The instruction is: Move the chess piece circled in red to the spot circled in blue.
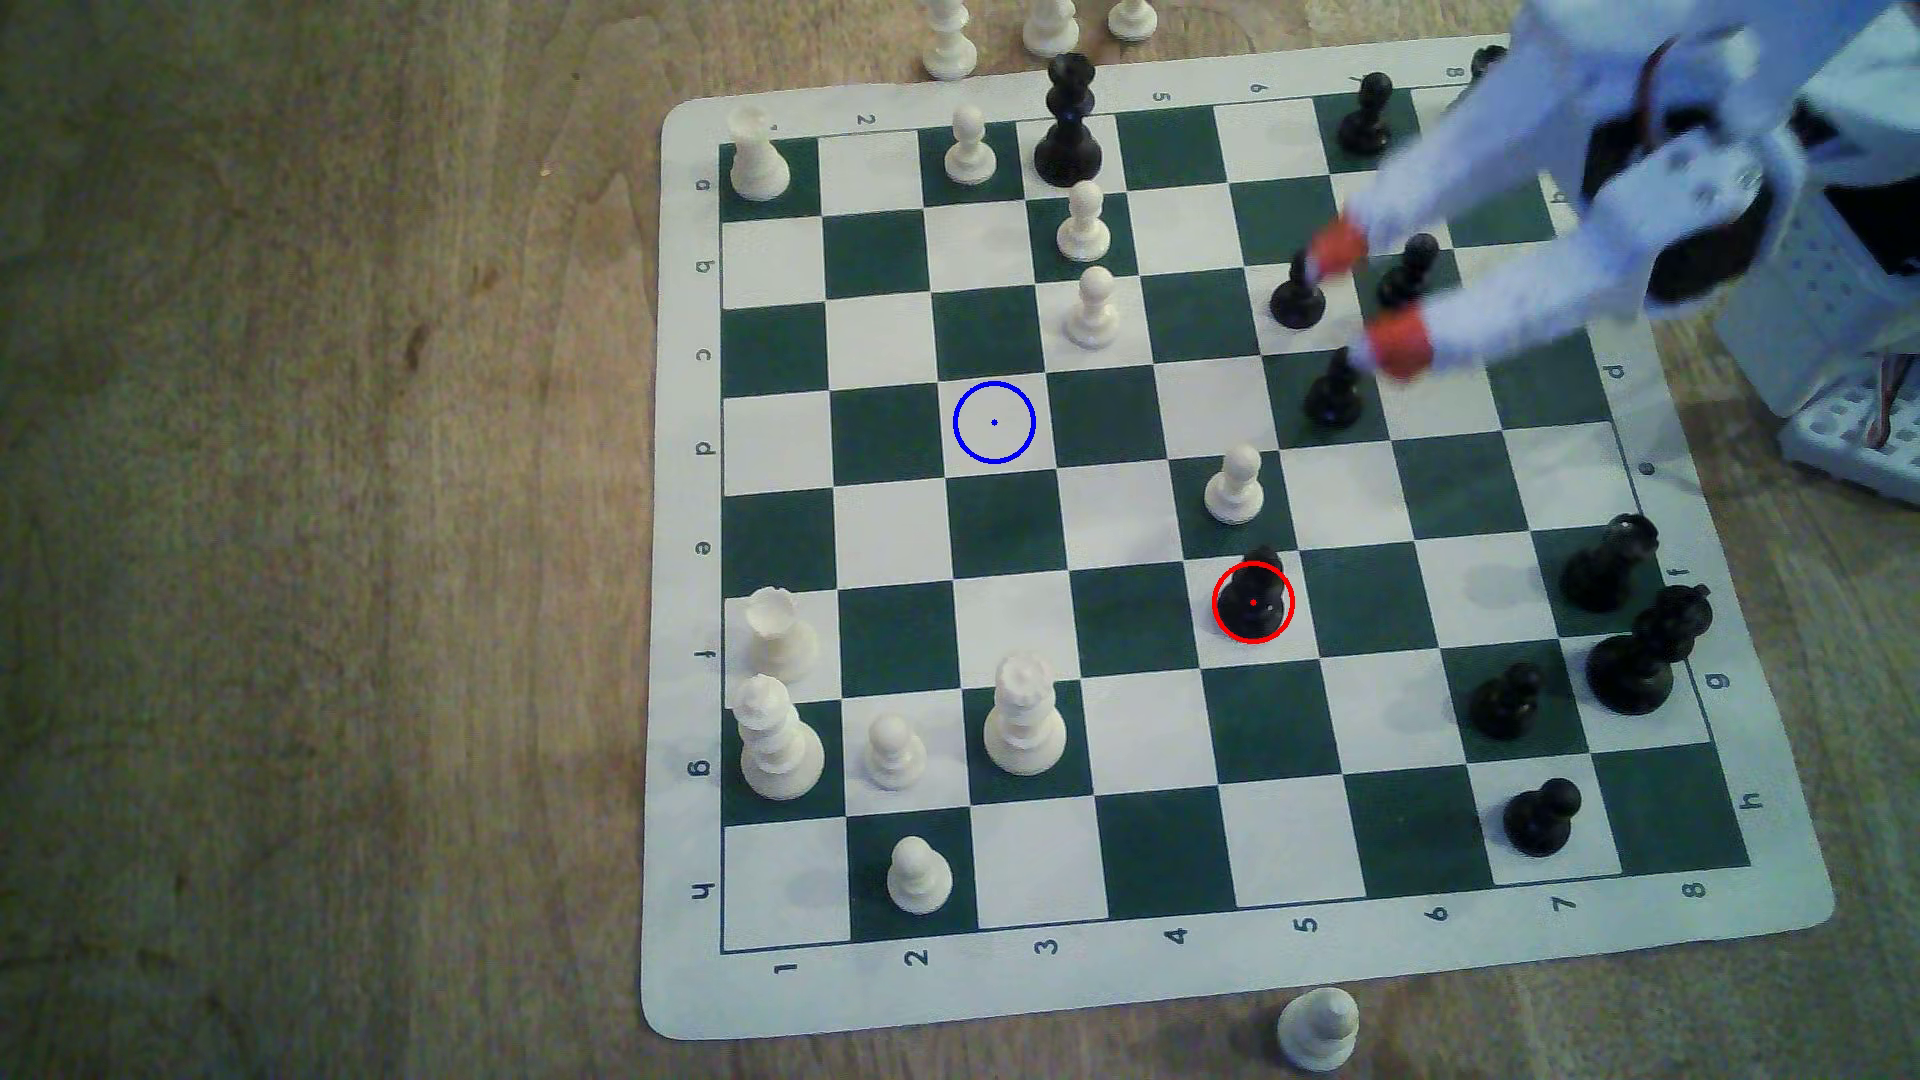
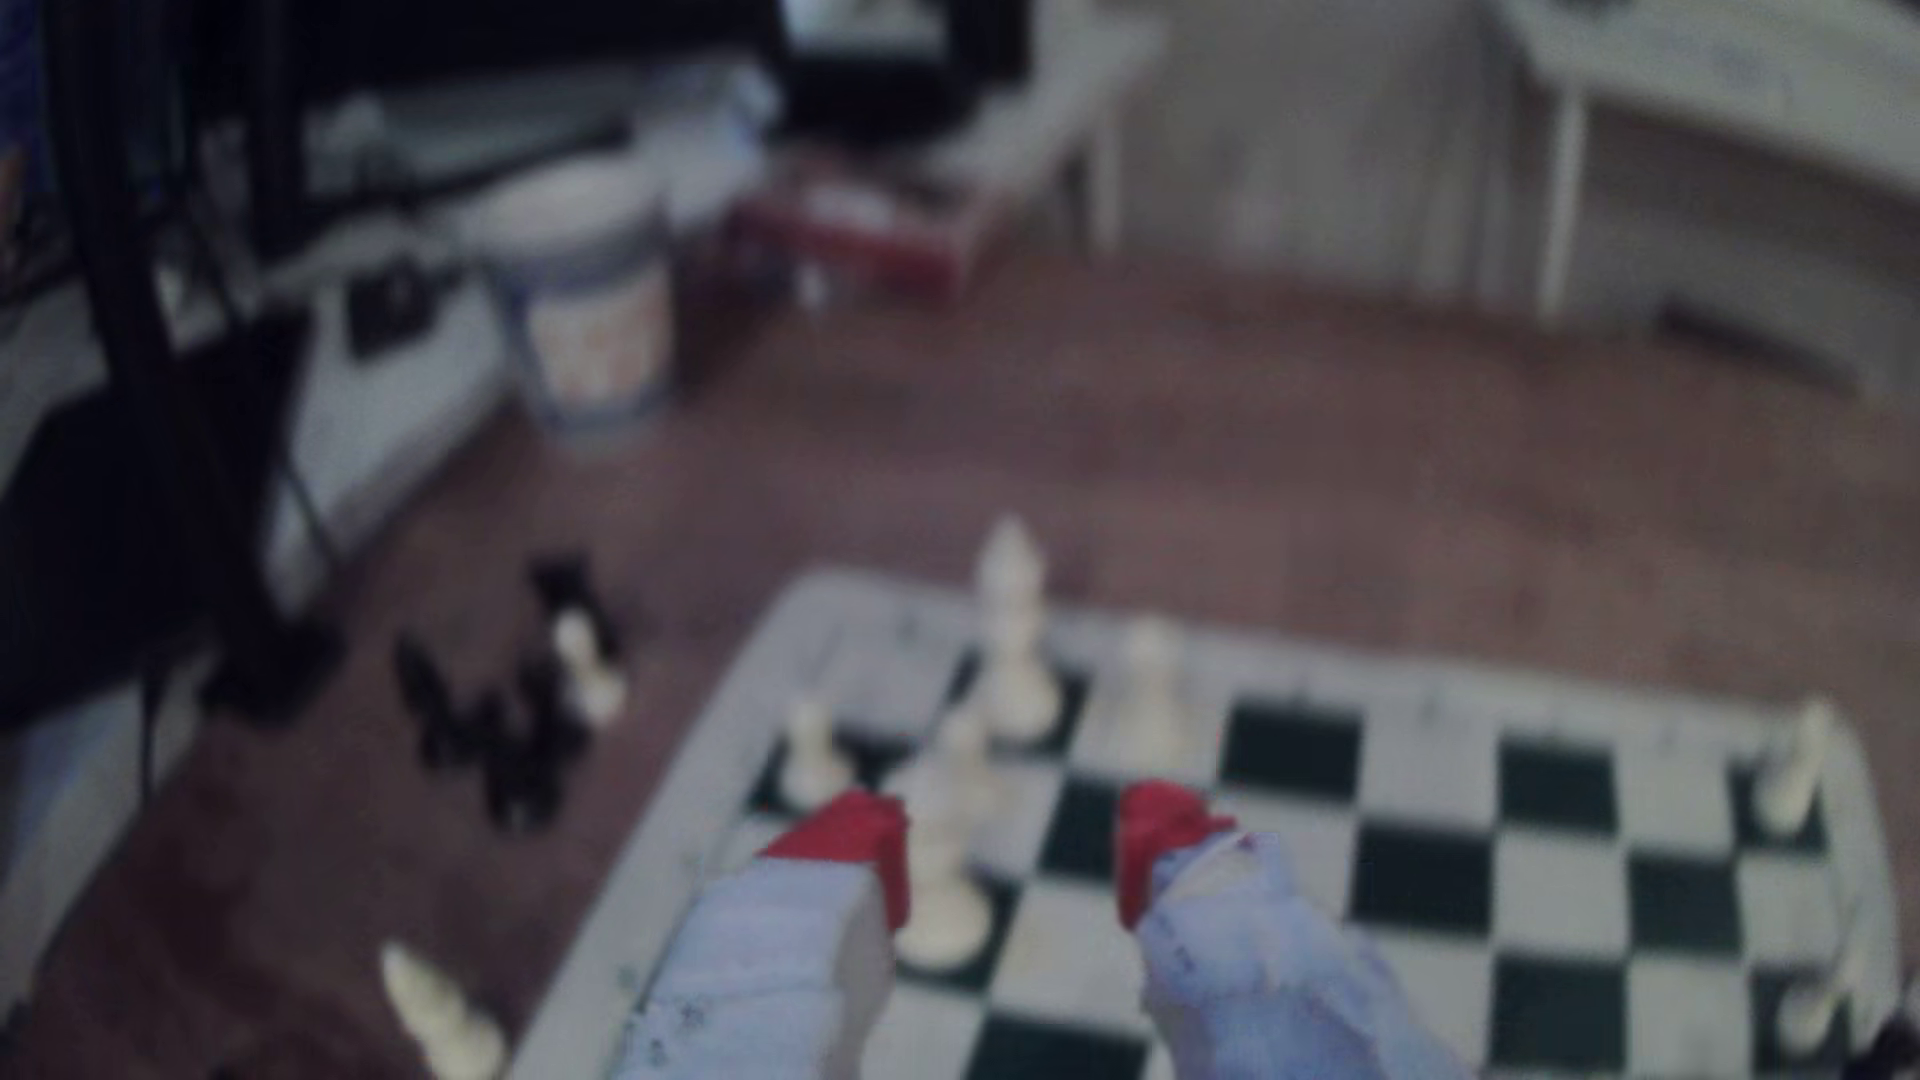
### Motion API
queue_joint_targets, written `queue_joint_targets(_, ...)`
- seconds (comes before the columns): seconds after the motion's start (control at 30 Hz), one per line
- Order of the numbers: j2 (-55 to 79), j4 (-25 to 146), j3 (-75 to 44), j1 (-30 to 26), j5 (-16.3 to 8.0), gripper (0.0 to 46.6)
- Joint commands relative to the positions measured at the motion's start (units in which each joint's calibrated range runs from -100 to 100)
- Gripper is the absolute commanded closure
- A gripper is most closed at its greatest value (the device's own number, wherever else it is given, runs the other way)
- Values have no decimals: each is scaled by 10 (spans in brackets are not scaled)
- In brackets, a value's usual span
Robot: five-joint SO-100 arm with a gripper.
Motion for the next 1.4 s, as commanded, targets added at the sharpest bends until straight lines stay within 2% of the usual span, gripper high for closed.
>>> queue_joint_targets(0.0,96,98,-144,-5,-49,353)
queue_joint_targets(0.1,141,133,-200,-17,-71,335)
queue_joint_targets(0.23,168,142,-221,-36,-69,341)
queue_joint_targets(0.33,204,141,-231,-39,-64,327)
queue_joint_targets(0.4,234,140,-236,-37,-64,307)
queue_joint_targets(0.57,310,138,-238,-20,-61,296)
queue_joint_targets(0.73,298,176,-252,-21,-63,333)
queue_joint_targets(0.77,299,187,-253,-20,-63,354)
queue_joint_targets(0.87,308,196,-243,-17,-63,360)
queue_joint_targets(1.03,310,194,-201,-28,-74,316)
queue_joint_targets(1.37,294,66,-102,-42,-74,252)
